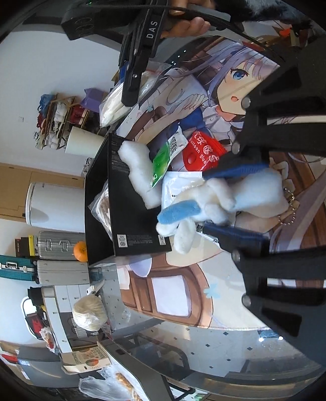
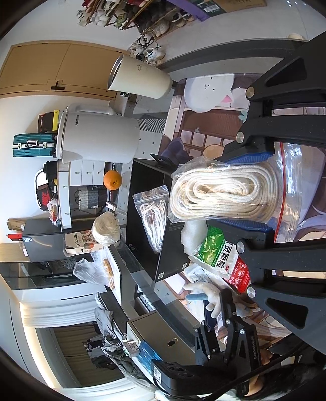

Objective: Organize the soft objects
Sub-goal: 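Lift the bagged rope and plush toy toward the black bin with both grippers, then lower the bagged rope and plush bunny into the black bin with both grippers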

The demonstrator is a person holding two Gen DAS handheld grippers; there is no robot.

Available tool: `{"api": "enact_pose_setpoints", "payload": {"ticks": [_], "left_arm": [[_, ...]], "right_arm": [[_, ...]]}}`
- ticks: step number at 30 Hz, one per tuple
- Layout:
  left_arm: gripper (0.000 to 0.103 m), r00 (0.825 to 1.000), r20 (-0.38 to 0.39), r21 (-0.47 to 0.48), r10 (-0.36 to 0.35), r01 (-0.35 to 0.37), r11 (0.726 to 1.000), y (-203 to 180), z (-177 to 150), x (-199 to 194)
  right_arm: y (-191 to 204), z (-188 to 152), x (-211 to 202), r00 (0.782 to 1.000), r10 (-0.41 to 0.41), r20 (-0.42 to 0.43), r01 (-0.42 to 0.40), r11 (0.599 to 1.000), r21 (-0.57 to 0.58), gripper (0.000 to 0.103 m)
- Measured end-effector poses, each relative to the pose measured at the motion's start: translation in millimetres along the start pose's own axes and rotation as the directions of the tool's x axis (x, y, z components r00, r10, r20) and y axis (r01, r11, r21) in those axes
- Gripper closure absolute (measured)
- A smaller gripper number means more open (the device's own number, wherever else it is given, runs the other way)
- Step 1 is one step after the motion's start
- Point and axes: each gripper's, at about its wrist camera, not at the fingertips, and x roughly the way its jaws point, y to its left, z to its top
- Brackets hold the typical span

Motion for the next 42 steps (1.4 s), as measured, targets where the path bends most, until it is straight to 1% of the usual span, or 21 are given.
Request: {"api": "enact_pose_setpoints", "payload": {"ticks": [2, 10, 15, 20, 31, 42], "left_arm": [[0.073, 1.000, 0.015, 0.010, -0.012, 0.012, 1.000, -2, 0, -3], [0.073, 0.993, 0.114, -0.004, -0.011, 0.011, 1.000, -2, 12, -26], [0.073, 0.984, 0.176, -0.006, -0.014, 0.015, 1.000, -1, 29, -40], [0.073, 0.979, 0.205, -0.010, -0.010, 0.012, 1.000, 4, 49, -41], [0.073, 0.969, 0.248, 0.002, 0.001, -0.002, 1.000, 8, 91, -31], [0.073, 0.975, 0.224, -0.003, 0.008, -0.008, 1.000, 22, 119, -5]], "right_arm": [[0, 0, 0, 1.000, 0.001, 0.003, -0.001, 1.000, -0.001, 0.066], [4, 2, -5, 0.999, 0.014, 0.031, -0.014, 1.000, -0.009, 0.066], [7, 8, -4, 0.999, 0.018, 0.049, -0.017, 1.000, -0.017, 0.066], [11, 19, 0, 0.998, 0.012, 0.063, -0.010, 1.000, -0.028, 0.066], [12, 47, 23, 0.998, 0.022, 0.063, -0.019, 0.999, -0.039, 0.066], [6, 75, 48, 0.998, 0.007, 0.064, -0.003, 0.998, -0.057, 0.066]]}}
